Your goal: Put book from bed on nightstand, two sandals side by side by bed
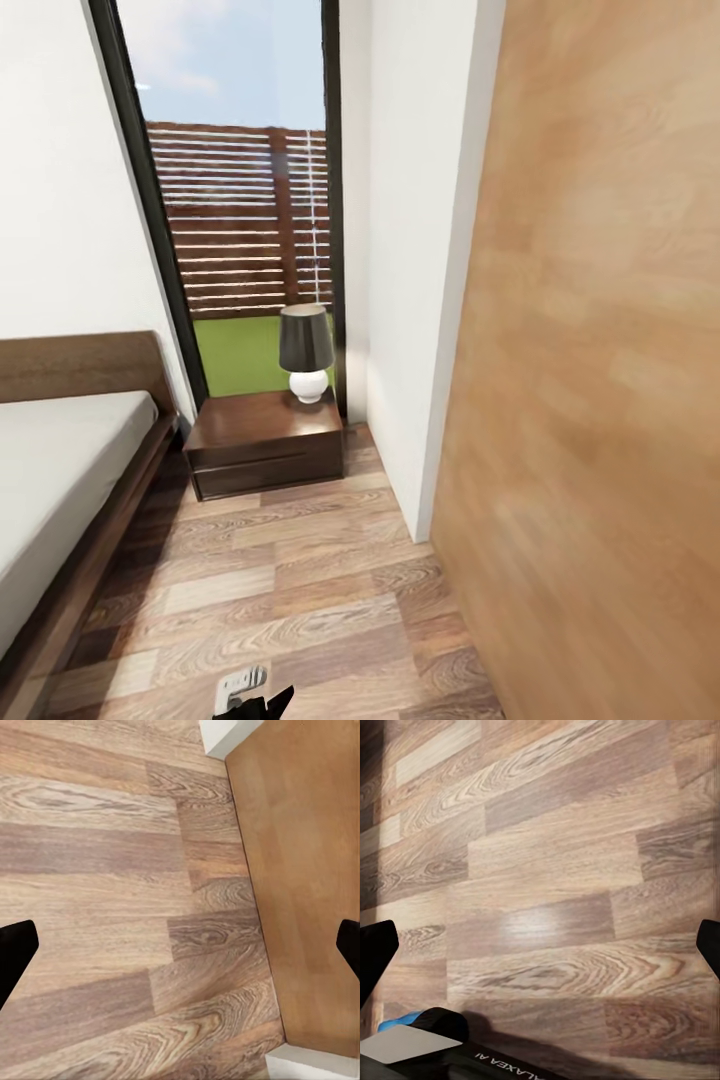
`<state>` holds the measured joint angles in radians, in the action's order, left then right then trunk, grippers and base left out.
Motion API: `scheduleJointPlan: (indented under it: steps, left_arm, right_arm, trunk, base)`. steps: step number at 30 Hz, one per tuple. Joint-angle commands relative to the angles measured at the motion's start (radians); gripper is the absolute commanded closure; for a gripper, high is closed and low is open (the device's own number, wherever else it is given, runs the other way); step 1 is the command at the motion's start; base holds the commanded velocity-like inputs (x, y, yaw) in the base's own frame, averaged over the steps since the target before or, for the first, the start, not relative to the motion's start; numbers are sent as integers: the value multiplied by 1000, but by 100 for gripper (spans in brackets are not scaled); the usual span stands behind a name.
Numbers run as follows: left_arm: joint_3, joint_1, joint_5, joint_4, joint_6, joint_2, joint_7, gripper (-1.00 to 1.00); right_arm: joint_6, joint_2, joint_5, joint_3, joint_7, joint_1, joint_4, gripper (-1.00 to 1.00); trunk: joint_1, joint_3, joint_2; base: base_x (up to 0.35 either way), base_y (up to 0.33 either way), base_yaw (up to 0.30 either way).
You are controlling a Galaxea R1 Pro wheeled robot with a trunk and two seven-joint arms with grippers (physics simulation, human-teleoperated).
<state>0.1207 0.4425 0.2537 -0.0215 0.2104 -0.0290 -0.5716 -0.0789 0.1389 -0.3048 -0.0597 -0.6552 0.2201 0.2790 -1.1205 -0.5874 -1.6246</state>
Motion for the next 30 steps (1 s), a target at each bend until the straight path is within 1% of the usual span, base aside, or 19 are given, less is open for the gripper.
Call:
scheduleJointPlan:
  steps: [1,8,14,30]
  left_arm:
    - [8,1,-2,2,1,0,-5,-100]
    - [8,1,-1,2,1,0,-5,-100]
    - [8,1,-1,2,1,0,-5,-100]
    - [8,1,-1,2,1,0,-4,-100]
  right_arm:
    - [-5,1,-5,-6,-1,1,-1,-100]
    - [-5,1,-5,-6,-1,1,-1,-100]
    - [-5,1,-5,-6,-1,1,-1,-100]
    - [-5,1,-5,-6,0,1,-2,-100]
  trunk:
    - [0,-1,0]
    - [0,-1,0]
    - [0,-1,0]
    - [0,-10,0]
  base:
    - [261,-101,0]
    - [259,-26,0]
    - [60,-2,14]
    - [2,0,250]
